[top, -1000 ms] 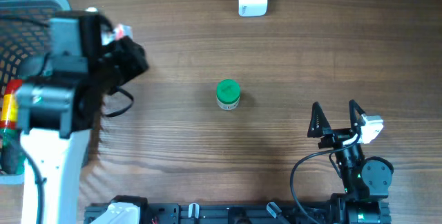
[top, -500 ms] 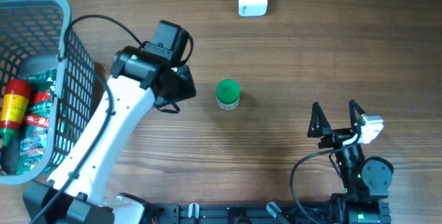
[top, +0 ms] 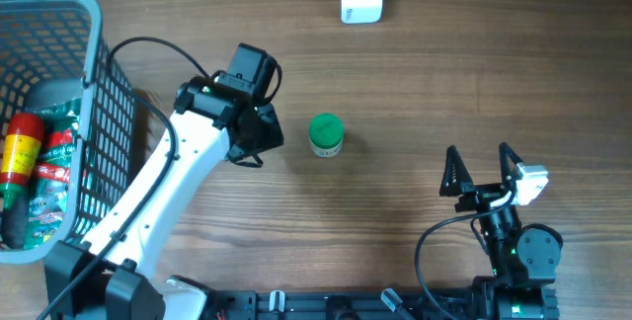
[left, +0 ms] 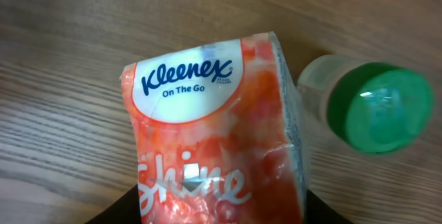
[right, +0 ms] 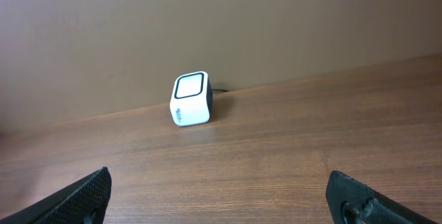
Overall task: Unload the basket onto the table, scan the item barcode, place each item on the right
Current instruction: 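Carry the Kleenex pack out and place it beside the jar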
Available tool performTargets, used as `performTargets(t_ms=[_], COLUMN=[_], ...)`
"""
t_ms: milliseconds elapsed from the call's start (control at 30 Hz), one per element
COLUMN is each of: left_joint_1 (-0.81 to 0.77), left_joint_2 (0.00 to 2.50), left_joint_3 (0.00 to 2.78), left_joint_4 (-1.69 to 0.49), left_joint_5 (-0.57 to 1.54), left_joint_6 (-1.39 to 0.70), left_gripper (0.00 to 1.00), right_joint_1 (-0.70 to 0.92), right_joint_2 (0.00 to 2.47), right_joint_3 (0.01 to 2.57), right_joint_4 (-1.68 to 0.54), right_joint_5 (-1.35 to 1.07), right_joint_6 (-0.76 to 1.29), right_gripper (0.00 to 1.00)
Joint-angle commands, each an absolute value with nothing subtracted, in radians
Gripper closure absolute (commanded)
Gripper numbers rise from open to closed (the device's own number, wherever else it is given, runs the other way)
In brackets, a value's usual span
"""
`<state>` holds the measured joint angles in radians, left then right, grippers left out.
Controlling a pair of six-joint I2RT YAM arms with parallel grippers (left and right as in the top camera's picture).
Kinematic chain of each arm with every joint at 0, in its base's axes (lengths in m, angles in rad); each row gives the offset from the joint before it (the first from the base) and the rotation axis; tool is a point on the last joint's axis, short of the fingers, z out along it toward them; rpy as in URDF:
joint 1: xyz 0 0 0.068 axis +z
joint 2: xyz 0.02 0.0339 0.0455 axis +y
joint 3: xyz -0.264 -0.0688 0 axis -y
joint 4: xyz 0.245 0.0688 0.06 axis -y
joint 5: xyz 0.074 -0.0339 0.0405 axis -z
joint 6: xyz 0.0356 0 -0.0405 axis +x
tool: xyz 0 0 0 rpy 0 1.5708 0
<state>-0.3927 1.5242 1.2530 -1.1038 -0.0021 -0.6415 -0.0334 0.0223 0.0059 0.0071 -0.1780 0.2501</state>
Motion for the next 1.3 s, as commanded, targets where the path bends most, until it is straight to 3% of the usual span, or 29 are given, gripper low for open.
performTargets(t_ms=[0,433,1000,1067,1167,1267], left_joint_1=[-0.397,-0.542,-0.579,-0.579,-0.579,-0.578], left_joint_2=[1.528,1.553,1.627,1.627,1.623,1.599], left_joint_3=[1.162,0.904,0.899,0.899,0.908,0.976], left_joint_4=[-1.039,-0.717,-0.683,-0.676,-0.686,-0.768], left_joint_5=[0.049,0.058,0.027,0.007,-0.076,-0.149], left_joint_6=[-0.663,-0.662,-0.663,-0.662,-0.659,-0.659], left_gripper=[0.52,0.51,0.49,0.40,0.00,0.00], right_joint_1=[-0.025,-0.025,-0.025,-0.025,-0.025,-0.025], right_joint_2=[0.025,0.025,0.025,0.025,0.025,0.025], right_joint_3=[0.006,0.006,0.006,0.006,0.006,0.006], right_joint_4=[0.012,0.012,0.012,0.012,0.012,0.012], right_joint_5=[-0.164,-0.164,-0.164,-0.164,-0.164,-0.164], right_joint_6=[0.264,0.264,0.264,0.265,0.264,0.264], right_gripper=[0.00,0.00,0.01,0.00,0.00,0.00])
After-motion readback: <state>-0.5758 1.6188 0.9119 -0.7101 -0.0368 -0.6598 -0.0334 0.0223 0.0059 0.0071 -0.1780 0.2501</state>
